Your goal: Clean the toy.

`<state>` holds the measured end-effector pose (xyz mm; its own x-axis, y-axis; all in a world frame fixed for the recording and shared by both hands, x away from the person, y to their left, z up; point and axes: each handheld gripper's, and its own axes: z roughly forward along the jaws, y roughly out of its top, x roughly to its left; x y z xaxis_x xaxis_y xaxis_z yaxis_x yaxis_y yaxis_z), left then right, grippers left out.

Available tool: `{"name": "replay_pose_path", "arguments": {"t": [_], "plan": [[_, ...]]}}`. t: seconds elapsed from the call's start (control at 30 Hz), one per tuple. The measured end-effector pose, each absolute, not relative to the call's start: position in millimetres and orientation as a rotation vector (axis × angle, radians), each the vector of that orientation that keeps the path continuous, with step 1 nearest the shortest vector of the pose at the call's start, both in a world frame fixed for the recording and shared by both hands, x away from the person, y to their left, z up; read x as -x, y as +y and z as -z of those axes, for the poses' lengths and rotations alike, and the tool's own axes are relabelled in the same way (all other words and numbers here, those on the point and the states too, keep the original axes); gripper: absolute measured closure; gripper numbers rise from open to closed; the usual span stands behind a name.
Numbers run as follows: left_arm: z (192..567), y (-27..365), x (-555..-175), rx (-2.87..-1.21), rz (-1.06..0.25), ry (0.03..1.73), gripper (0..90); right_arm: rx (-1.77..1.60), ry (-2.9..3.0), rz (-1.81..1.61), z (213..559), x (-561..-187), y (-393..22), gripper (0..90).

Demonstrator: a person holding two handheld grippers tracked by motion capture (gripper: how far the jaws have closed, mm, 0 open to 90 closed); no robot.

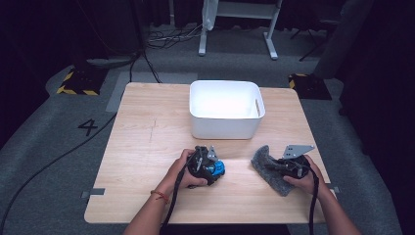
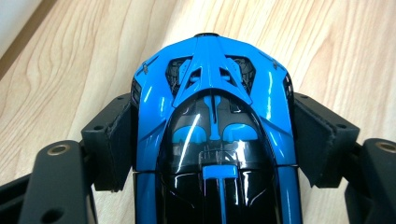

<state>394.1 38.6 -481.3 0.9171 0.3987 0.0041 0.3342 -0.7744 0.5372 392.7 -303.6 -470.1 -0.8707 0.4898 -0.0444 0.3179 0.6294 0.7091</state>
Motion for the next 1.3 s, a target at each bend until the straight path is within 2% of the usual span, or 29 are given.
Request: {"name": "replay_pose_path", "arguments": {"t": [0.33, 0.4, 0.57, 0.67, 0.93, 1.3], "plan": [[480, 33, -397, -2.588, -0.144, 0.588, 23.6, -0.677, 2.619, -1.067, 471, -391, -304, 75.4], [477, 32, -396, -2.585, -0.177, 0.575, 22.4, -0.684, 2.620, -1.064, 472, -391, -304, 74.3], [466, 40, -393, -2.510, -0.154, 0.586, 20.5, -0.679, 2.622, -1.058, 472, -391, -304, 72.8], [462, 49, -389, -2.486, -0.153, 0.602, 16.3, -0.684, 2.624, -1.057, 472, -391, -304, 68.6], [461, 83, -373, -2.493, -0.159, 0.634, 16.1, -0.696, 2.646, -1.009, 476, -392, -299, 50.4], [485, 107, -354, -2.447, -0.126, 0.674, 16.5, -0.710, 2.648, -0.976, 478, -393, -295, 46.3]]}}
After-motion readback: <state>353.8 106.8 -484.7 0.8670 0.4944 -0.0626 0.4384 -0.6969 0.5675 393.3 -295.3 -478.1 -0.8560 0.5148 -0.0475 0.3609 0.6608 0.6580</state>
